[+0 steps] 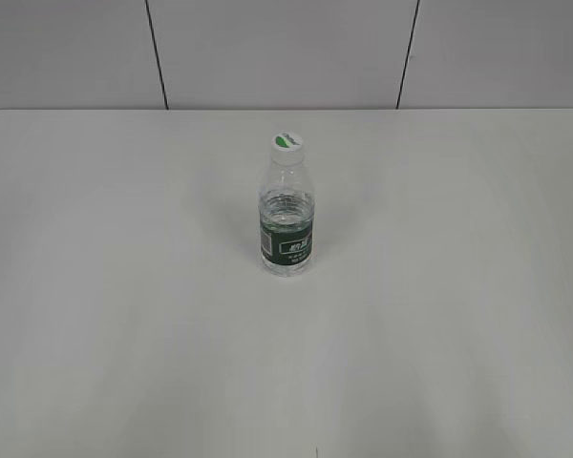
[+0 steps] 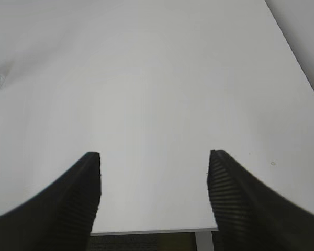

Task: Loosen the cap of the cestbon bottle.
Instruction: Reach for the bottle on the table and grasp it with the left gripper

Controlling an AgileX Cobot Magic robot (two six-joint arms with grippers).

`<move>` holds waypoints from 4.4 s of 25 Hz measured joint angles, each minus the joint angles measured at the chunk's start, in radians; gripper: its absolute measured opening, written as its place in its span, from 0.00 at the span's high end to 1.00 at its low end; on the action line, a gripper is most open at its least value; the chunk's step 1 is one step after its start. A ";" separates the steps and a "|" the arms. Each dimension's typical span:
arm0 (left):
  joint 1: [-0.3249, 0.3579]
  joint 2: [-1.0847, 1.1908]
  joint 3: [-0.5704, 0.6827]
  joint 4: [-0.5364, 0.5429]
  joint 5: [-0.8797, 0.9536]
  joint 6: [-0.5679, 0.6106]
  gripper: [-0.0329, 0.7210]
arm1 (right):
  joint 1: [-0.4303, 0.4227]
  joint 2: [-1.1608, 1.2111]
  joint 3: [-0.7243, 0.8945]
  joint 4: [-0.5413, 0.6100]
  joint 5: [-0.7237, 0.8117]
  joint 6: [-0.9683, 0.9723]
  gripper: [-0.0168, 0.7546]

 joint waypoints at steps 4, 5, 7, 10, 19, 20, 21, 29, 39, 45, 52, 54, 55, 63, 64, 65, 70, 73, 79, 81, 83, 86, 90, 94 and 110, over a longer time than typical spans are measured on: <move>0.000 0.000 0.000 0.000 0.000 0.000 0.38 | 0.000 0.000 0.000 0.000 0.000 0.000 0.34; 0.000 0.000 0.000 0.000 0.000 0.000 0.38 | 0.000 0.000 0.000 0.000 0.000 0.000 0.34; 0.000 0.000 0.000 0.000 0.000 0.000 0.38 | 0.000 0.000 0.000 0.000 0.000 0.000 0.34; 0.000 0.000 0.000 0.000 0.000 0.000 0.38 | 0.000 0.000 0.000 0.000 0.000 0.000 0.34; 0.000 0.000 0.000 0.000 0.000 0.000 0.38 | 0.000 0.000 0.000 0.000 0.000 0.000 0.34; 0.000 0.000 0.000 0.000 0.000 0.000 0.38 | 0.000 0.000 0.000 0.000 0.000 0.000 0.34; 0.000 0.000 0.000 0.000 0.000 0.000 0.38 | 0.000 0.000 0.000 0.000 0.000 0.000 0.34; 0.000 0.000 0.000 0.000 -0.001 0.000 0.38 | 0.000 0.000 0.000 0.000 0.000 0.000 0.34; 0.000 0.115 -0.045 0.009 -0.296 0.000 0.38 | 0.000 0.000 0.000 0.000 0.000 0.000 0.34; 0.000 0.345 -0.046 0.025 -0.677 0.000 0.38 | 0.000 0.000 0.000 0.000 0.000 0.000 0.34; 0.000 0.704 -0.048 0.031 -1.044 0.000 0.39 | 0.000 0.000 0.000 -0.005 0.000 0.000 0.34; 0.000 0.835 -0.048 0.039 -1.138 0.000 0.41 | 0.000 0.000 0.000 -0.009 0.000 0.000 0.34; 0.000 0.900 -0.048 0.039 -1.174 0.000 0.41 | 0.000 0.000 0.000 -0.011 0.000 0.000 0.34; 0.000 1.290 -0.048 0.086 -1.615 0.000 0.44 | 0.000 0.000 0.000 -0.021 0.000 0.000 0.34; 0.000 1.346 -0.048 0.098 -1.667 0.000 0.44 | 0.000 0.000 0.000 -0.021 0.000 0.000 0.34; 0.000 1.400 -0.048 0.115 -1.714 -0.001 0.44 | 0.000 0.000 0.000 -0.022 0.000 0.000 0.34; 0.000 1.621 -0.049 0.255 -1.958 -0.119 0.44 | 0.000 0.000 0.000 -0.022 -0.001 0.000 0.34; 0.000 1.750 -0.049 0.366 -2.104 -0.199 0.44 | 0.000 0.000 0.000 -0.022 -0.001 0.000 0.34; 0.000 1.951 -0.085 0.597 -2.232 -0.248 0.44 | 0.000 0.000 0.000 -0.022 -0.001 0.000 0.34; 0.000 2.005 -0.125 0.678 -2.240 -0.272 0.44 | 0.000 0.000 0.000 -0.022 -0.001 0.000 0.34; 0.000 2.056 -0.173 0.770 -2.243 -0.303 0.44 | 0.000 0.000 0.000 -0.022 -0.001 0.000 0.34; 0.000 2.104 -0.236 0.878 -2.244 -0.351 0.45 | 0.000 0.000 0.000 -0.023 -0.001 0.000 0.34; 0.006 2.152 -0.356 1.077 -2.241 -0.475 0.45 | 0.000 0.000 0.000 -0.023 -0.001 0.000 0.34; 0.013 2.193 -0.484 1.275 -2.242 -0.573 0.45 | 0.000 0.000 0.000 -0.023 -0.001 0.000 0.34; 0.016 2.248 -0.577 1.534 -2.274 -0.615 0.54 | 0.000 0.000 0.000 -0.023 0.000 0.000 0.34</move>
